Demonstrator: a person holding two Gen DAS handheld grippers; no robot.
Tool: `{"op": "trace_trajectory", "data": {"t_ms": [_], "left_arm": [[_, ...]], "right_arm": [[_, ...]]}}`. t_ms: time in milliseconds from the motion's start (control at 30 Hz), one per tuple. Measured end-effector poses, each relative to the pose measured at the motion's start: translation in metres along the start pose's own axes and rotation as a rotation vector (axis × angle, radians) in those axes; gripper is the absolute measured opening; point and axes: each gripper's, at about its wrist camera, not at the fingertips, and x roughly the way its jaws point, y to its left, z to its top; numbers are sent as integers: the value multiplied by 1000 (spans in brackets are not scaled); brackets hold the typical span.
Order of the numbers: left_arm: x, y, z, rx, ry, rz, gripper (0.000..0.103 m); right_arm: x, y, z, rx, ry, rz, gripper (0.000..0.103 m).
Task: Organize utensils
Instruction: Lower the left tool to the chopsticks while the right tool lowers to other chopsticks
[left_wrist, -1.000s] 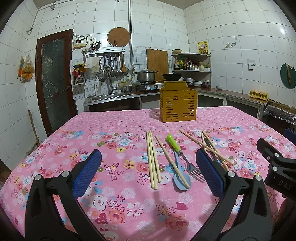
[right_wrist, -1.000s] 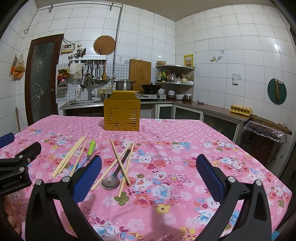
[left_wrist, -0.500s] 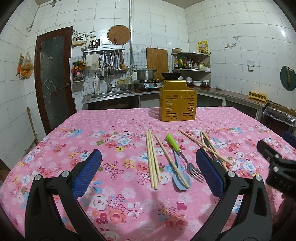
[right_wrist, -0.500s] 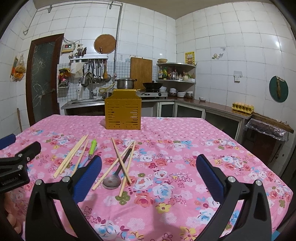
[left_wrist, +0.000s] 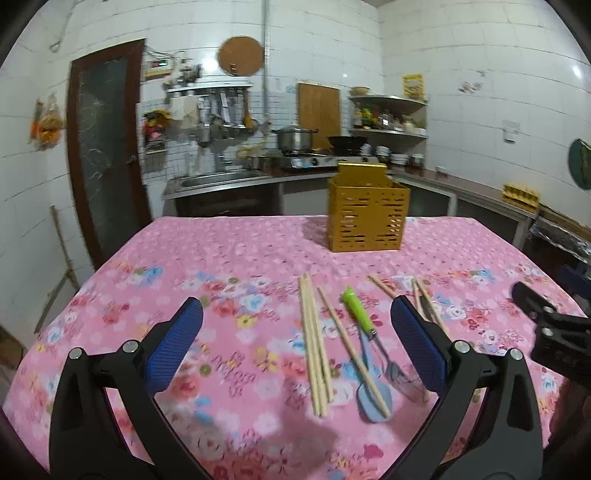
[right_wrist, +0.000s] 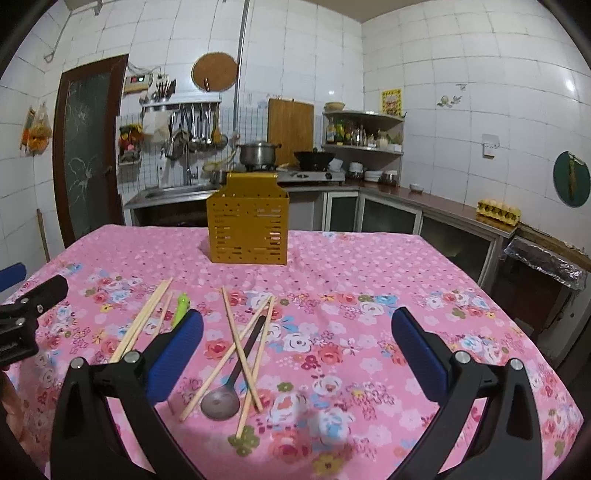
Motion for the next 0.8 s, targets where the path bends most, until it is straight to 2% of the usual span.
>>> {"op": "trace_trajectory", "data": {"t_ms": [100, 167, 300, 500, 600, 800], "left_arm": [[14, -2, 7, 24, 18, -5, 98], [27, -1, 13, 39, 43, -34, 98], [51, 1, 20, 41, 72, 10, 98], [91, 4, 35, 49, 137, 1, 98], [112, 2, 38, 65, 186, -16, 98], [155, 7, 26, 45, 297, -44, 98]], "right_arm": [[18, 0, 7, 1, 28, 2, 99], [31, 0, 12, 0, 48, 14, 99], [55, 6, 18, -38, 85, 5, 99], [98, 8, 24, -41, 176, 11, 99], [117, 7, 24, -43, 206, -10, 99], [167, 4, 9, -29, 340, -26, 99]]}}
